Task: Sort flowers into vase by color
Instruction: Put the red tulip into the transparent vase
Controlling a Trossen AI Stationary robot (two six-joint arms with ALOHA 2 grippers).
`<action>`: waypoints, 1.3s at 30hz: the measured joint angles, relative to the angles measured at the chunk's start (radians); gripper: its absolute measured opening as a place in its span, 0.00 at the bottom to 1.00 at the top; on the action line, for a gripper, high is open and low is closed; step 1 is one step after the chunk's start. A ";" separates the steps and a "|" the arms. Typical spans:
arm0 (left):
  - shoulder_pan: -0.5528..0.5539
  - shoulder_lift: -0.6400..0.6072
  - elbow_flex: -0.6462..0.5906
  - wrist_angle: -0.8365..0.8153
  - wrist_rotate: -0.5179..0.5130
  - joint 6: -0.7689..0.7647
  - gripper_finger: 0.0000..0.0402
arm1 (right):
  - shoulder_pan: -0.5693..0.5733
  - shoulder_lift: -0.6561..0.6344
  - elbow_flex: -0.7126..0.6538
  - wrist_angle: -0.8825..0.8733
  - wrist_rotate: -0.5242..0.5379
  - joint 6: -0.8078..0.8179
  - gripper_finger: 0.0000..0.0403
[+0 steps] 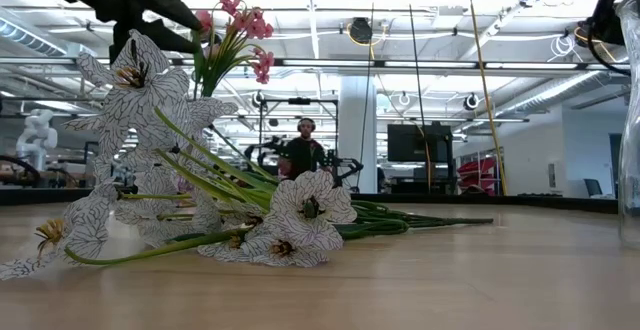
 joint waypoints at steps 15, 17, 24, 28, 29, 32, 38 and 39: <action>-0.014 0.017 0.000 0.073 -0.026 -0.027 0.35 | 0.128 0.007 0.002 0.360 0.064 -0.311 0.00; -0.014 0.017 0.000 0.073 -0.034 -0.027 0.35 | 0.126 0.037 0.002 0.359 0.082 -0.301 0.00; -0.014 0.017 0.000 0.073 -0.050 -0.027 0.35 | 0.045 0.166 0.002 0.281 0.083 -0.108 0.00; -0.014 0.017 0.000 0.072 -0.064 -0.028 0.35 | -0.014 0.210 0.002 0.250 0.084 -0.021 0.00; -0.014 0.017 0.000 0.072 -0.065 -0.028 0.35 | -0.022 0.217 0.002 0.254 0.084 -0.014 0.00; -0.013 0.017 0.000 0.072 -0.067 -0.028 0.35 | -0.035 0.234 0.002 0.255 0.084 0.016 0.00; -0.013 0.017 0.000 0.070 -0.067 -0.022 0.35 | -0.059 0.272 0.002 0.255 0.084 0.085 0.00; -0.013 0.017 0.000 0.070 -0.067 -0.022 0.35 | -0.065 0.277 0.002 0.255 0.084 0.094 0.00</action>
